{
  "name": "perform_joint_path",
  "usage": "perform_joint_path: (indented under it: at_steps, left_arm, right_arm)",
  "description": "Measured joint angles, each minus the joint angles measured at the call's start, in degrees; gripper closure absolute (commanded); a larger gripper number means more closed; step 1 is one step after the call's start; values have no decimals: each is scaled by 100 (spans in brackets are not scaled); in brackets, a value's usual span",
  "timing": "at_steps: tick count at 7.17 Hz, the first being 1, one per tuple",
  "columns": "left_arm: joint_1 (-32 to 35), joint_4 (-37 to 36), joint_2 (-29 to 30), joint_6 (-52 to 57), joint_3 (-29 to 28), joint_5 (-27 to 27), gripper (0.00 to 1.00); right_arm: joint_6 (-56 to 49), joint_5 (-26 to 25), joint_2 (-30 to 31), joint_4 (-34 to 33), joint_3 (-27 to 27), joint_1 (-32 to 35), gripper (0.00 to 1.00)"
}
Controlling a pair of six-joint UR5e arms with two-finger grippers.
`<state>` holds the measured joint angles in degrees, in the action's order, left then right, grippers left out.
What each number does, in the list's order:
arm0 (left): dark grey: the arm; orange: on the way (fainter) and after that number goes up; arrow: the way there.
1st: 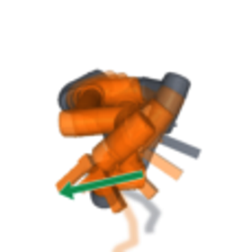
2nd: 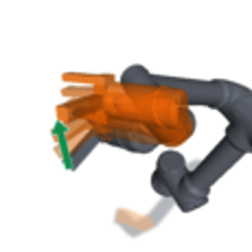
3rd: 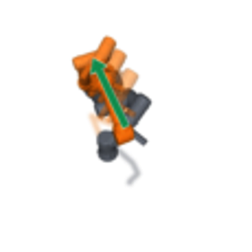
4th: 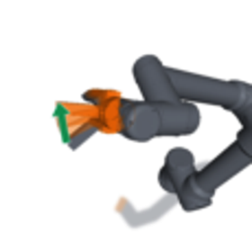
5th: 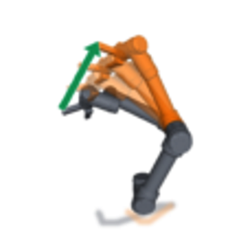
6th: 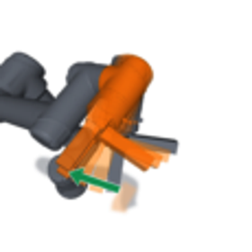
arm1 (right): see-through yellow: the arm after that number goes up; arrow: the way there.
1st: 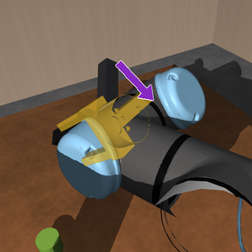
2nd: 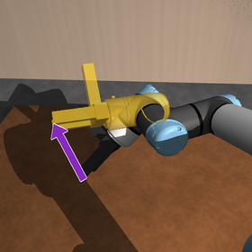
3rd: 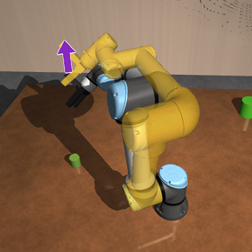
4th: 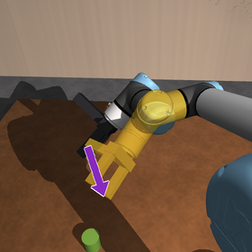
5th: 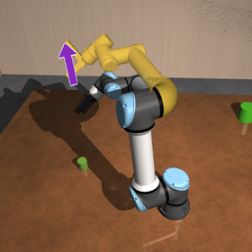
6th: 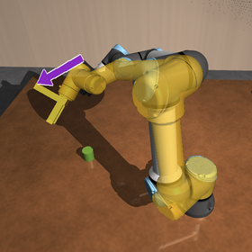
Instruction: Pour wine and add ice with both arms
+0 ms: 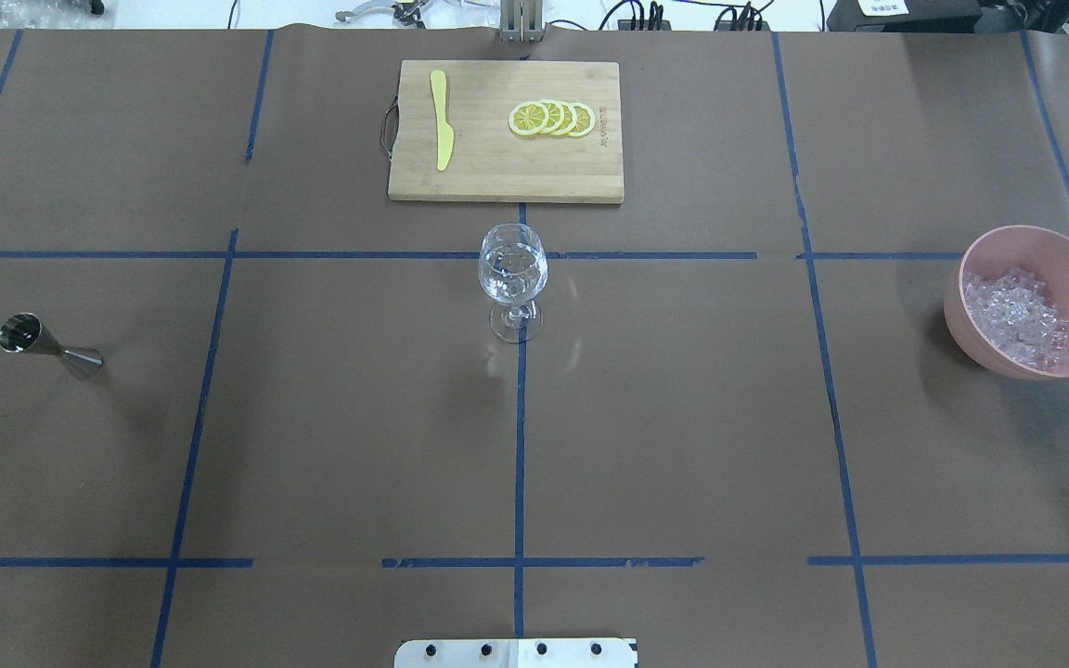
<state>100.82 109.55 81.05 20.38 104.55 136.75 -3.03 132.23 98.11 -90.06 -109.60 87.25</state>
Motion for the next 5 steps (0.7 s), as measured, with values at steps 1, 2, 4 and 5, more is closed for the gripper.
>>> perform_joint_path:
  at_steps: [1, 2, 4, 5]
  left_arm:
    - [1, 387, 11, -155, -67, 82, 0]
    - [3, 621, 3, -261, -44, 122, 0]
    - [-68, 1142, -44, -351, 44, 145, 0]
    - [-139, 1251, -51, -375, 64, 129, 0]
  right_arm:
    - [7, 59, -2, -2, -9, 2, 0]
    - [9, 137, 1, -1, -20, 2, 0]
    - [16, 228, 18, 189, -26, 0, 0]
    - [45, 289, 29, 291, -14, -13, 0]
